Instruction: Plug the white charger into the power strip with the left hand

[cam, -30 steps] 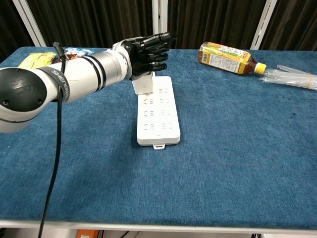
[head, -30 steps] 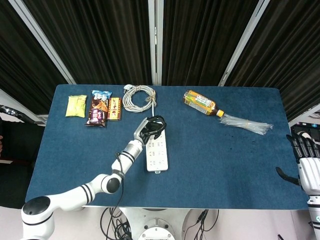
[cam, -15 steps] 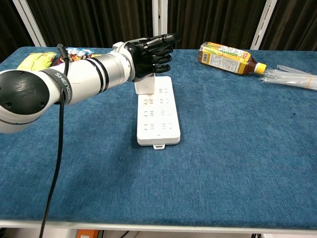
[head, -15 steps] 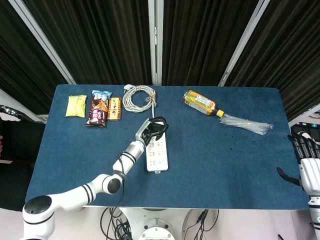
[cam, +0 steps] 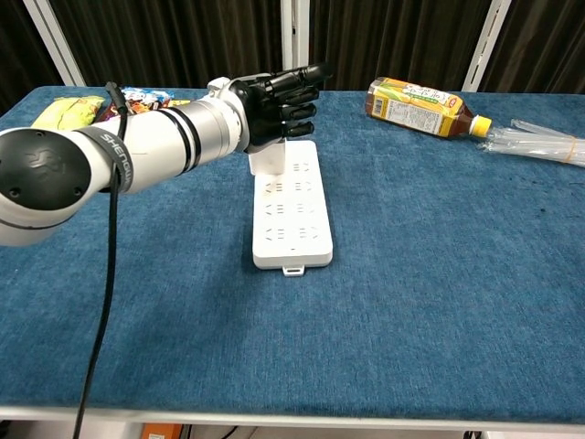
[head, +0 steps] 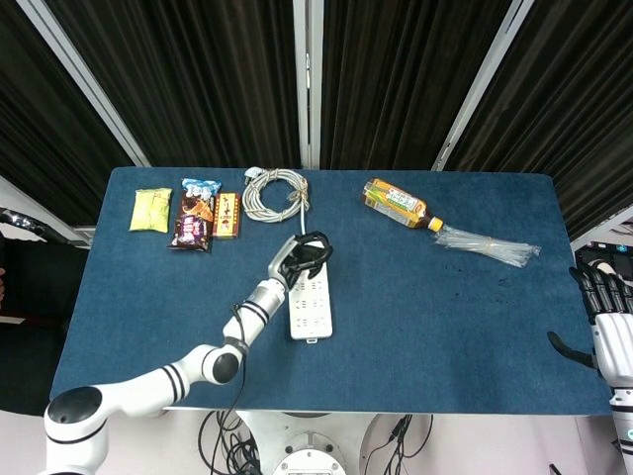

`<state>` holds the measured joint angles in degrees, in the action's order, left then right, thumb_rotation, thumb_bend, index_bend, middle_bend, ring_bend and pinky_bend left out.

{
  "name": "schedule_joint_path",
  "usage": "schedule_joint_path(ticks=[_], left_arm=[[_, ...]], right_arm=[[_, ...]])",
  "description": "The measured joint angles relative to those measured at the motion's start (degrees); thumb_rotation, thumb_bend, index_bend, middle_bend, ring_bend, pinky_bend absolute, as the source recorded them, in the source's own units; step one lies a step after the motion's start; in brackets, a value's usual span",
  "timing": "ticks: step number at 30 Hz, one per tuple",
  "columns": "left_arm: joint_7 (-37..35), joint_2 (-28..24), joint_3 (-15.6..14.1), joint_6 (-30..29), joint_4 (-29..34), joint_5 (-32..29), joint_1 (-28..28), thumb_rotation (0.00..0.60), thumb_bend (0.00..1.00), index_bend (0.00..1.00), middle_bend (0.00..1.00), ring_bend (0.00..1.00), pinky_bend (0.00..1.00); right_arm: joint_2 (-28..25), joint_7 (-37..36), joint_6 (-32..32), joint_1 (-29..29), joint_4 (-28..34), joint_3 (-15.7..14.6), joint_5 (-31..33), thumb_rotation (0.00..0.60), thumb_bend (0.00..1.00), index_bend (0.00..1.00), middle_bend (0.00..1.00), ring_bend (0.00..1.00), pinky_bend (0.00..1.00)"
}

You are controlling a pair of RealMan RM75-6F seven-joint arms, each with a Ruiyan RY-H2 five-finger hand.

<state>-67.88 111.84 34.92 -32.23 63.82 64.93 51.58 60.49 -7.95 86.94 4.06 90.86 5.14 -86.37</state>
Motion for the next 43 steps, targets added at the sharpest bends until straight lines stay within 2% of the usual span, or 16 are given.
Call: schedule_joint_path(ticks=[3, 6, 9, 13, 15, 18, 25, 27, 30, 33, 37, 43], left_arm=[[-0.29, -1.18, 0.53, -1.27, 2.13, 0.70, -0.54, 0.600, 0.56, 0.85, 0.89, 0.82, 0.88], [0.04, -3.44, 0.80, -3.09, 5.08, 2.18, -1.44, 0.600, 0.57, 0.75, 0.79, 0.73, 0.82], [2.14, -7.09, 0.22, -5.56, 7.86, 5.34, -2.71, 0.600, 0.55, 0.60, 0.64, 0.57, 0.61], [9.15, -11.05, -1.46, -10.11, 9.75, 8.85, -4.66, 0.600, 0.50, 0.49, 0.52, 0.42, 0.43], [15.30, -12.65, -2.48, -13.35, 10.17, 10.17, -5.89, 0.600, 0.38, 0.43, 0.47, 0.36, 0.31], [26.90, -15.04, -4.13, -18.40, 10.73, 11.66, -8.09, 0.600, 0.22, 0.38, 0.40, 0.29, 0.22], [57.57, -22.95, -9.76, -32.27, 14.04, 13.63, -17.02, 0.600, 0.09, 0.23, 0.23, 0.12, 0.04], [65.65, -26.41, -12.27, -36.36, 15.64, 13.71, -20.99, 0.600, 0.07, 0.20, 0.19, 0.09, 0.01], [73.89, -32.15, -16.45, -41.82, 19.01, 13.37, -27.86, 0.600, 0.07, 0.19, 0.17, 0.07, 0.00], [77.65, -37.82, -20.99, -46.40, 23.20, 13.05, -34.27, 0.600, 0.07, 0.19, 0.17, 0.07, 0.00], [78.77, -41.98, -25.98, -51.62, 27.53, 13.32, -40.41, 0.600, 0.07, 0.19, 0.16, 0.07, 0.00], [78.07, -43.11, -31.49, -56.95, 31.17, 16.49, -46.42, 0.600, 0.06, 0.16, 0.12, 0.04, 0.00]], right_arm=[[-0.07, -0.09, 0.19, -0.09, 0.07, 0.01, -0.08, 0.600, 0.13, 0.00, 0.02, 0.00, 0.00], [-0.21, -0.24, 0.29, -0.12, 0.03, 0.00, -0.24, 0.600, 0.13, 0.00, 0.02, 0.00, 0.00], [-0.53, -0.31, 0.27, -0.11, -0.10, -0.07, -0.45, 0.600, 0.13, 0.00, 0.02, 0.00, 0.00], [-1.05, -0.35, -0.29, 0.11, -0.14, -0.33, -0.91, 0.600, 0.13, 0.00, 0.02, 0.00, 0.00], [-1.33, -0.43, -1.06, 0.40, -0.17, -0.59, -1.20, 0.600, 0.14, 0.00, 0.02, 0.00, 0.00], [-1.45, -1.00, -1.97, 0.90, -0.71, -0.79, -1.42, 0.600, 0.15, 0.00, 0.02, 0.00, 0.00], [-0.62, -2.63, -2.79, 1.83, -3.21, -1.02, -2.33, 0.600, 0.15, 0.00, 0.02, 0.00, 0.00], [-0.25, -3.29, -2.91, 2.01, -4.08, -1.04, -2.41, 0.600, 0.15, 0.00, 0.02, 0.00, 0.00], [0.33, -4.45, -3.10, 2.24, -5.33, -0.99, -2.33, 0.600, 0.15, 0.00, 0.02, 0.00, 0.00], [1.21, -4.75, -3.03, 2.51, -6.56, -0.90, -2.43, 0.600, 0.15, 0.00, 0.02, 0.00, 0.00], [2.34, -4.92, -2.55, 2.82, -7.74, -0.94, -3.22, 0.600, 0.15, 0.00, 0.01, 0.00, 0.00], [3.30, -3.83, -1.93, 2.68, -7.89, -1.45, -3.80, 0.600, 0.15, 0.00, 0.00, 0.00, 0.00]])
